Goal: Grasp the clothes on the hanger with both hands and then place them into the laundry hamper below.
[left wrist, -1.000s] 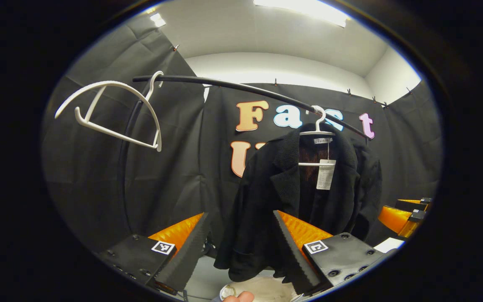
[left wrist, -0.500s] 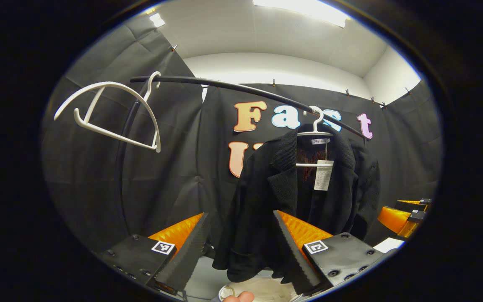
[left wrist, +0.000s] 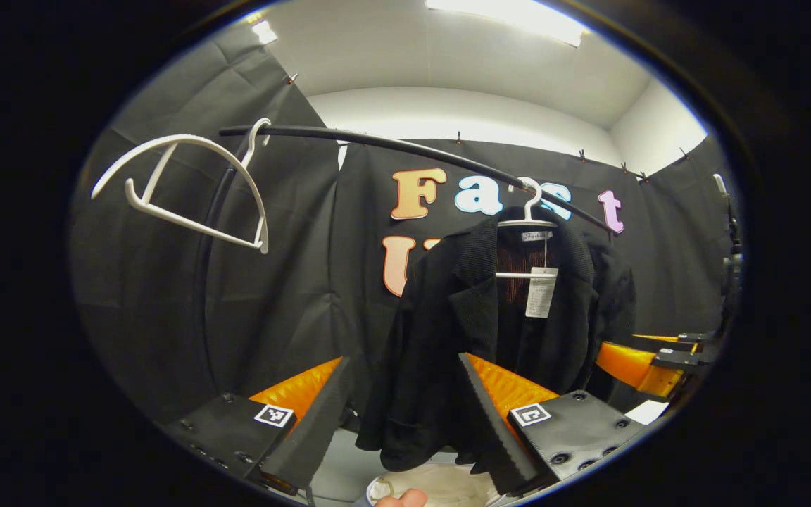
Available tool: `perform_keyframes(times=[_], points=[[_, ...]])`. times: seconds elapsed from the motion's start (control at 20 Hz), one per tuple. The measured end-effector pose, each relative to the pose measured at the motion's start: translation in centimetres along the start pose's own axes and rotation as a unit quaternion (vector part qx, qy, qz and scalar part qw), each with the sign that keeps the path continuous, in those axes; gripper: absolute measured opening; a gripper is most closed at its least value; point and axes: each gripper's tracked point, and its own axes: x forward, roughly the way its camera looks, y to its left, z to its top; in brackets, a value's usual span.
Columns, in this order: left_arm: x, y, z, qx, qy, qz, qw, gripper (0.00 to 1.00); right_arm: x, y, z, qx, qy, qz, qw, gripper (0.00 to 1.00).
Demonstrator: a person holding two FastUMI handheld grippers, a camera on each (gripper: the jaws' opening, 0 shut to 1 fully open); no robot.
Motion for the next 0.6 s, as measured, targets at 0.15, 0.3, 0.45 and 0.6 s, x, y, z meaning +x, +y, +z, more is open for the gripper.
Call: perform_keyframes(times=[0.15, 0.3, 0.45, 0.6], points=[[-0.5, 0.4, 0.0, 0.000, -0.002, 0.006, 1.000, 1.00, 3.5, 0.2, -0.6, 0.000, 0.006, 0.000, 1.000, 0.93], [-1.1, 1.1, -0.1, 0.001, 0.002, 0.015, 1.000, 1.00, 6.9, -1.7, -1.8, -0.002, 0.020, -0.040, 0.999, 0.93], [-1.6, 2.5, -0.3, 0.010, 0.003, 0.033, 0.999, 0.96, 9.9, -2.3, -2.9, 0.002, 0.029, -0.056, 0.998, 0.94], [-1.8, 3.5, -0.8, 0.008, 0.012, 0.044, 0.999, 1.00, 11.9, -2.9, -4.4, 0.005, 0.038, -0.076, 0.996, 0.93]])
